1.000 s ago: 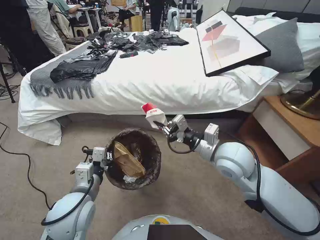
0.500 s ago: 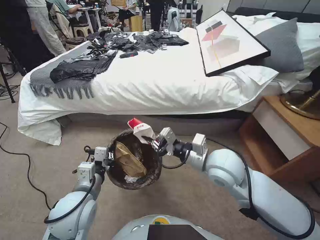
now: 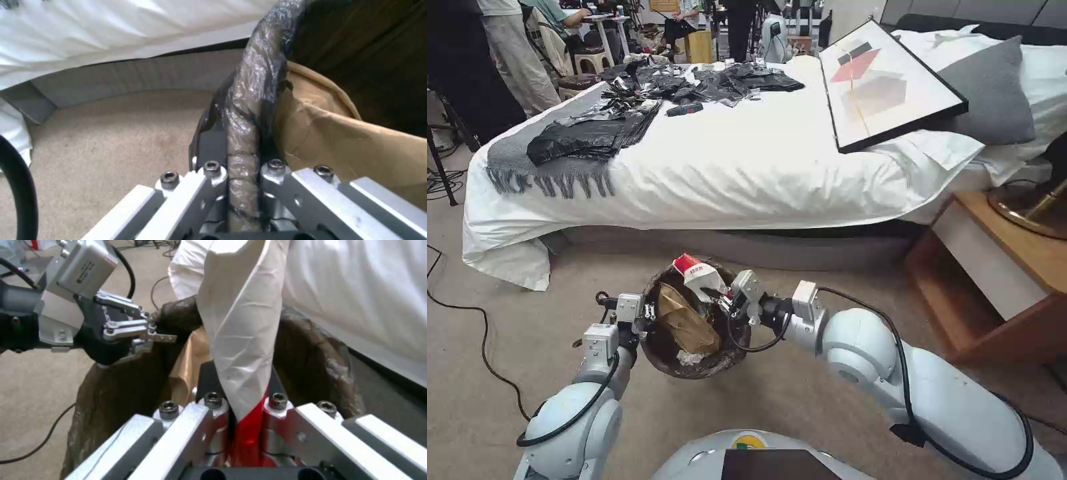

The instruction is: Pick up the trash bin, then pick up the garbage from the floor and place it into the trash bin.

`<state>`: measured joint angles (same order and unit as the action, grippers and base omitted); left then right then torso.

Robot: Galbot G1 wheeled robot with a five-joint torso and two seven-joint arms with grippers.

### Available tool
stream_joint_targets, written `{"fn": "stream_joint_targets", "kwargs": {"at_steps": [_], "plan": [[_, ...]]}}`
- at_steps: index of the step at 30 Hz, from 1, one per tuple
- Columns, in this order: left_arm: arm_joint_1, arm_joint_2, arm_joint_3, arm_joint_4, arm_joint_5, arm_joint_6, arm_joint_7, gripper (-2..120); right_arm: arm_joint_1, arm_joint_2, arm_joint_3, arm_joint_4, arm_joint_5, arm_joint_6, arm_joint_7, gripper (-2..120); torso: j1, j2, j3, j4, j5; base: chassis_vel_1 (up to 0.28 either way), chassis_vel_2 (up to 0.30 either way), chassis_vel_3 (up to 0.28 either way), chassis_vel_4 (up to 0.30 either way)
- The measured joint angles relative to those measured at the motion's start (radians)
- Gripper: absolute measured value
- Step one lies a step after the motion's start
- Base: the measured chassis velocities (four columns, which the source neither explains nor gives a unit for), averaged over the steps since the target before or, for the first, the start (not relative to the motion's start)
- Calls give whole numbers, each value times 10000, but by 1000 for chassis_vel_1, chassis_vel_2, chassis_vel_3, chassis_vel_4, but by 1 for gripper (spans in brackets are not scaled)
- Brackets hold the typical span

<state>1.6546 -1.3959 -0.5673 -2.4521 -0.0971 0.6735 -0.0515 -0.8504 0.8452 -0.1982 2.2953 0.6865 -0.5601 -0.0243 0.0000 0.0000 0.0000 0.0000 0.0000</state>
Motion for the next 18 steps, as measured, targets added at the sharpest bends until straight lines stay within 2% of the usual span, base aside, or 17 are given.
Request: {"fn": "stream_joint_targets", "kwargs": {"at_steps": [2,4,6,8,10,12,13,15,16,18], "plan": [[-2,-2,0,0,1,-1,1,2,86,26,-78,3,0,-112,57,3,0,0,0,0,0,0,0,0,0],[-18,-10,0,5,1,-1,2,2,211,55,-236,19,6,-185,236,14,0,0,0,0,0,0,0,0,0],[-23,-13,0,6,1,-2,3,2,246,65,-288,19,9,-198,286,16,0,0,0,1,0,0,0,0,0],[-31,-20,0,7,1,-4,5,2,318,79,-374,13,10,-230,366,26,0,0,0,0,0,0,0,0,0],[-31,-21,-3,7,1,-4,5,2,330,79,-380,7,12,-242,392,30,0,0,0,0,0,0,0,0,0],[-35,-24,-20,7,-1,-6,6,2,332,75,-370,0,15,-273,433,42,0,0,0,0,0,0,0,0,0],[-35,-24,-20,7,-1,-6,6,2,332,75,-370,0,15,-273,433,42,0,0,0,0,0,0,0,0,0],[-45,-20,-26,7,-5,-7,7,2,319,67,-323,0,23,-287,508,53,0,0,0,0,0,0,0,0,0],[-45,-20,-26,7,-5,-7,7,2,319,67,-323,0,23,-287,508,53,0,0,0,0,0,0,0,0,0],[-55,-17,-29,7,-10,-9,8,2,284,53,-270,15,23,-288,530,63,0,0,0,0,0,0,0,0,0]]}}
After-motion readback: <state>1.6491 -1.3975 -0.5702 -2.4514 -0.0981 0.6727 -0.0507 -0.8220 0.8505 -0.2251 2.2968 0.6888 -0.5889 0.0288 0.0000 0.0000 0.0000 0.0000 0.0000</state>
